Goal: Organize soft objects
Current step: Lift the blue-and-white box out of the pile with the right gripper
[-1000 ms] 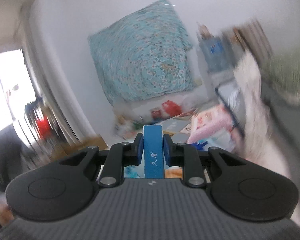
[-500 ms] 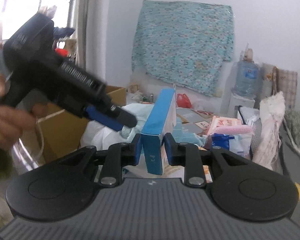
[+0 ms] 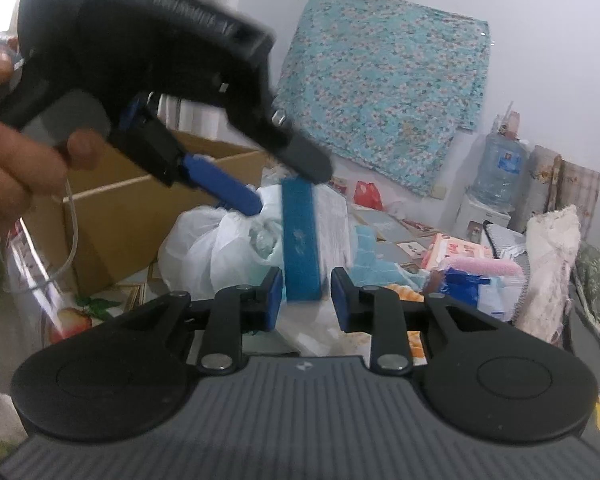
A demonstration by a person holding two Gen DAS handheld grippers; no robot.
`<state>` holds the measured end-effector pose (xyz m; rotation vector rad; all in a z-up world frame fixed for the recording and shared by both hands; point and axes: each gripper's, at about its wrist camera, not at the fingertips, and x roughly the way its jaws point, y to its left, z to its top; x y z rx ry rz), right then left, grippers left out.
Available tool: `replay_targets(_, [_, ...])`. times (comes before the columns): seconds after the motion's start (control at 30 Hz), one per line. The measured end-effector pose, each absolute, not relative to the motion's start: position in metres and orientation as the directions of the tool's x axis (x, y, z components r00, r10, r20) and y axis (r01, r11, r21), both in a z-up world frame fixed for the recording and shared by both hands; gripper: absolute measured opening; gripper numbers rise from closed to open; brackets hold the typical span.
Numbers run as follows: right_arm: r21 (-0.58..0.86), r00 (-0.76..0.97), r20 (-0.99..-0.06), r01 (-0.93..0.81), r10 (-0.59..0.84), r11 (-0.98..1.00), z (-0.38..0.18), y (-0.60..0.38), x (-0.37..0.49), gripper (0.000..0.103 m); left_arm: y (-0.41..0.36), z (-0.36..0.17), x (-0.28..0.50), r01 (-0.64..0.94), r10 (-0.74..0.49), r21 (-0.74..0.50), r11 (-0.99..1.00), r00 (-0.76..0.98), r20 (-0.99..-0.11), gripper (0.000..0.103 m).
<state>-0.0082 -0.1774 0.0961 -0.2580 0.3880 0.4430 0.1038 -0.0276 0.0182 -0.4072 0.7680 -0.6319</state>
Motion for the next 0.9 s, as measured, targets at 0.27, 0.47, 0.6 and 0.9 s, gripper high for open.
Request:
replay_targets(0.27, [-0.15, 0.815, -0.431, -0.488, 0.387, 0.86, 0.089, -0.164, -0.005, 0.026, -0.029, -0.003, 0.111, 0.326, -0.591, -0.501, 0.802, 0.557, -0.583, 0.049])
replay_targets(0.47, [-0.018, 0.803, -0.401, -0.488, 0.441, 0.873, 0.096, -0.192, -0.003, 0.027, -0.019, -0.006, 0.112, 0.308, -0.596, -0.523, 0.795, 0.558, -0.577, 0.05])
replay_targets(0.6, [0.169, 0.796, -0.322, -0.484, 0.512, 0.859, 0.107, -0.229, -0.002, 0.031, -0.02, 0.001, 0.115, 0.32, -0.596, -0.516, 0.794, 0.574, -0.561, 0.052])
replay_targets(0.9, [0.474, 0.85, -0.183, -0.364, 0.494, 0.802, 0.114, -0.287, 0.032, 0.036, -0.043, -0.006, 0.146, 0.249, -0.613, -0.585, 0.772, 0.536, -0.58, 0.052])
